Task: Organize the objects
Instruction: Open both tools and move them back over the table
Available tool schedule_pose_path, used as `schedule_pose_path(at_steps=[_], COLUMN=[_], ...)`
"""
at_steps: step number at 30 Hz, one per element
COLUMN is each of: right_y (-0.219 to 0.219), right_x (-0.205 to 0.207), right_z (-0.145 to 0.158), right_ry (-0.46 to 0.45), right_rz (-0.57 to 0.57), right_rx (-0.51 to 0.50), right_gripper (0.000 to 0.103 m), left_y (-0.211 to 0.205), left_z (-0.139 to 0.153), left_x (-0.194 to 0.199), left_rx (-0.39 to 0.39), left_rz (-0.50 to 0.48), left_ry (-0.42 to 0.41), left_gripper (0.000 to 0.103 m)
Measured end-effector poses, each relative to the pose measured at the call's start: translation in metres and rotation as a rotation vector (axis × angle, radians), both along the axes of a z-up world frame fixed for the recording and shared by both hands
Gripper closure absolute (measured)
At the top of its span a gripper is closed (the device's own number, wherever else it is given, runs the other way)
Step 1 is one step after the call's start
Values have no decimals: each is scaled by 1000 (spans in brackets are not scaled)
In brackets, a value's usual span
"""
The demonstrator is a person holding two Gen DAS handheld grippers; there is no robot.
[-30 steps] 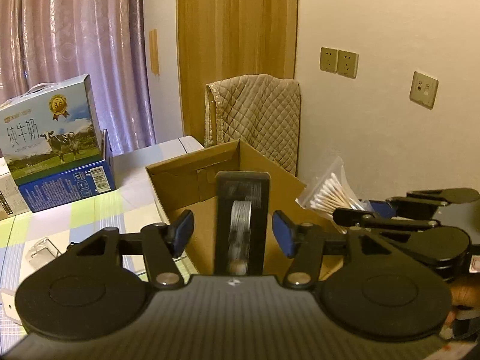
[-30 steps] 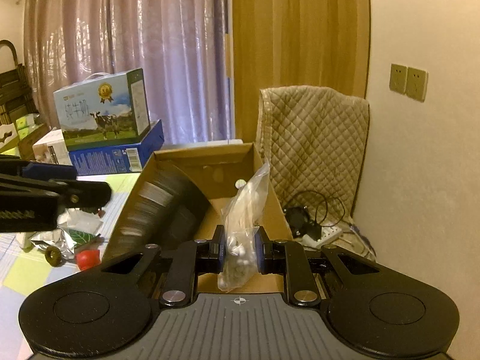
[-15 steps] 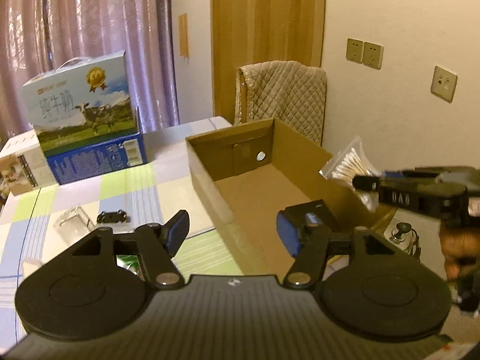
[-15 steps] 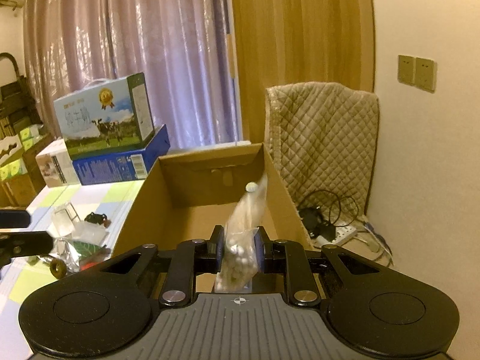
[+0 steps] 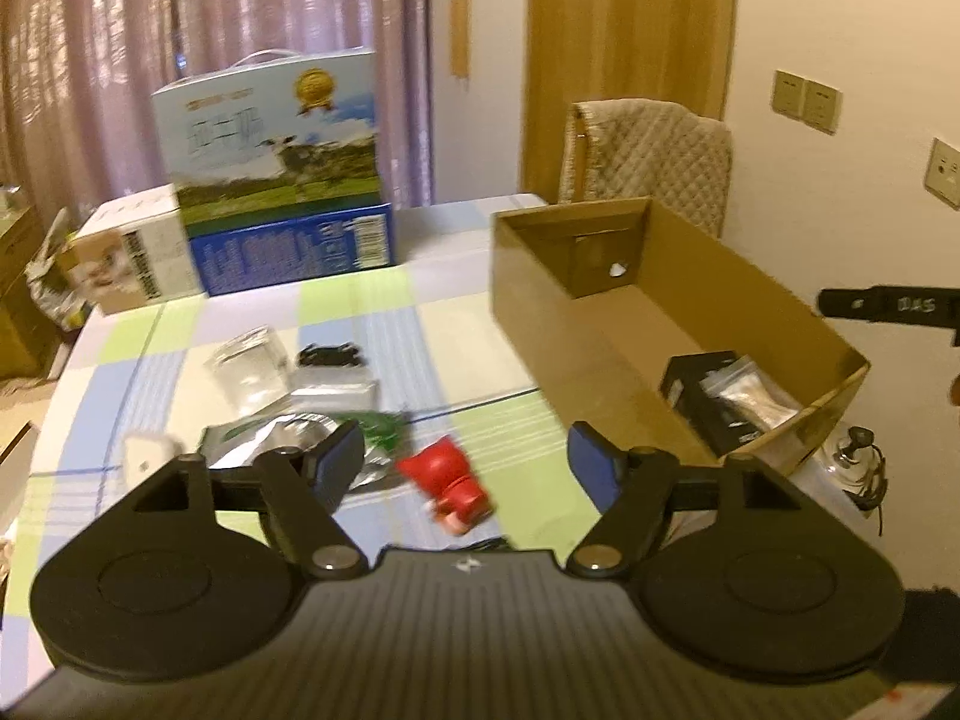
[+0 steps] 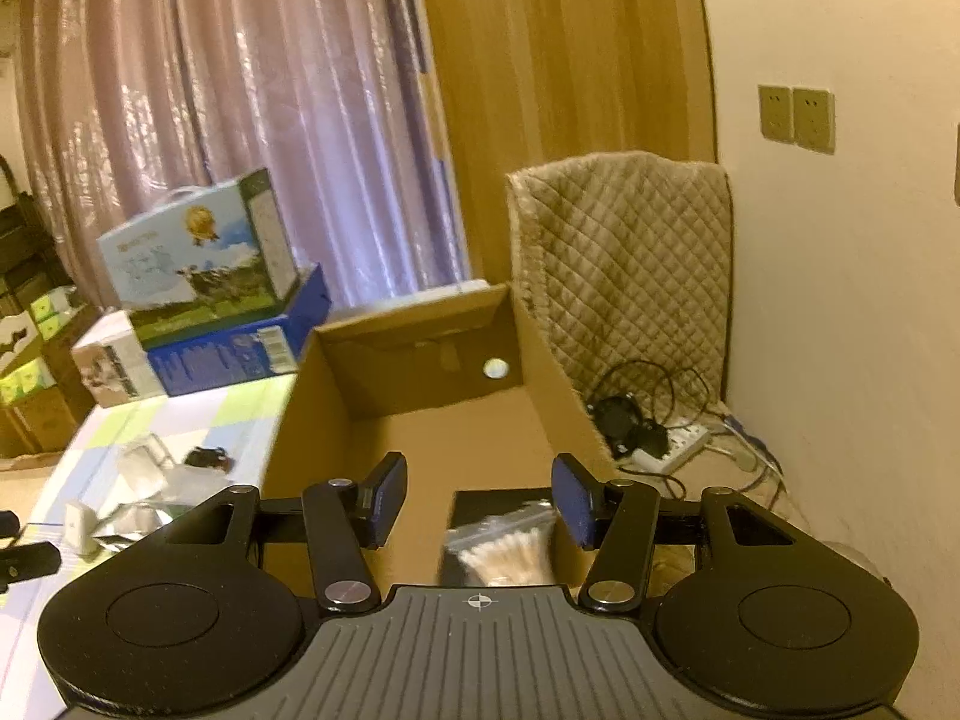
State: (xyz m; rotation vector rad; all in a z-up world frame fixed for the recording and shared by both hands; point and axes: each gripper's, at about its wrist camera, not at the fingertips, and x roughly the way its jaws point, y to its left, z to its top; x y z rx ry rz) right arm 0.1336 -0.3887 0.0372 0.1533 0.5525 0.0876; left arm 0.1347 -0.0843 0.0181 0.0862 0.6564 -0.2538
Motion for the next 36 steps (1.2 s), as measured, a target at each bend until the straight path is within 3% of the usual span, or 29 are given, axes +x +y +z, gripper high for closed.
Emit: schedule_pose_path(at_steps=[7, 19, 26, 36], right_y=[41, 109, 124, 136], right_x=[-26, -59, -72, -83], right_z=[16, 9, -3, -12], right_ry=[-27, 16, 50, 74], right_rz=[91, 251, 281, 302], right_rx=[31, 17, -1, -10], right_gripper=[52, 52, 52, 52], left_y=[47, 102, 113, 116], left_z=[0, 5, 3, -2], left_x=[-26, -73, -87, -94], left_rx=[3, 9, 13, 7], left_rz=[91, 195, 209, 195], left_ry=[22, 21, 27, 46], left_gripper=[27, 10, 2, 1])
